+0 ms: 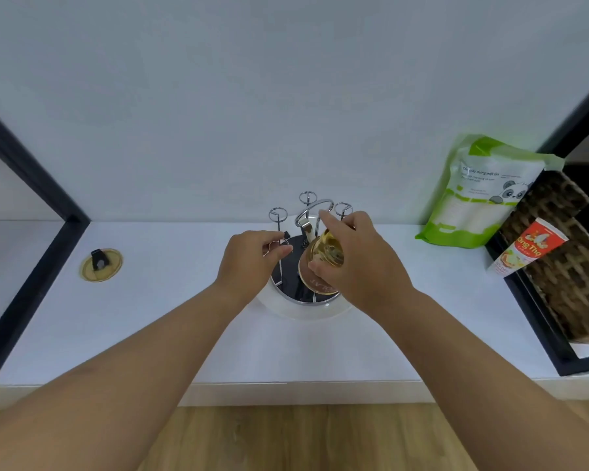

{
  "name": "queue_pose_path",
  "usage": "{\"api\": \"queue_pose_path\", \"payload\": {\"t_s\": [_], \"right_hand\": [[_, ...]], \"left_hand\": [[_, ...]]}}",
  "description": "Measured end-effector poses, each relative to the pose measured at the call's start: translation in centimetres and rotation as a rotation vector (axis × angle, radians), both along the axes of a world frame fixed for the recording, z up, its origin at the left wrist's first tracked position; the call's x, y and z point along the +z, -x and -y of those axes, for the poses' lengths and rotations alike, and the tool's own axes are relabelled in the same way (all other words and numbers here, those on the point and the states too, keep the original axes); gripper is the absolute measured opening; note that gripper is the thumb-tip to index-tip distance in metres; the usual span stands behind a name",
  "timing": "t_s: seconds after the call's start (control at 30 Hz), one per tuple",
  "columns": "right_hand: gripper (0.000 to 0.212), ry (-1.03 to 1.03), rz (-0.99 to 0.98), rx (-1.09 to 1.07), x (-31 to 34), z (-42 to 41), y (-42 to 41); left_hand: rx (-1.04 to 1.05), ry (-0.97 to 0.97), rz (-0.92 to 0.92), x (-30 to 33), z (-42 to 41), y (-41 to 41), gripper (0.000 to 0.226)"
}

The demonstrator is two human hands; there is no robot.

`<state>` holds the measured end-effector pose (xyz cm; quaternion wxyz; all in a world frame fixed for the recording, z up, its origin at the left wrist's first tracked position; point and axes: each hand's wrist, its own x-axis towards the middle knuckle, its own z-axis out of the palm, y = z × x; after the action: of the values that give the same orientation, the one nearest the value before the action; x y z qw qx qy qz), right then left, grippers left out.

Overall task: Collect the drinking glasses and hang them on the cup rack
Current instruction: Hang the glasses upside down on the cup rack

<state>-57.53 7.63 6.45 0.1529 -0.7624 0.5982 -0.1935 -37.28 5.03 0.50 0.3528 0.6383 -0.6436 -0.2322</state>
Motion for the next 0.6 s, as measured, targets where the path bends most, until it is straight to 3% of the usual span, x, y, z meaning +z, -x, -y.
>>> {"api": "queue_pose_path", "payload": {"t_s": [0.6], "right_hand": [[0.101,-0.092,-0.164,0.015,-4.8,1.6,-3.1]], "left_hand": [[-0.084,0.049,0.097,-0.3,0.9,-1.0,0.032]]}}
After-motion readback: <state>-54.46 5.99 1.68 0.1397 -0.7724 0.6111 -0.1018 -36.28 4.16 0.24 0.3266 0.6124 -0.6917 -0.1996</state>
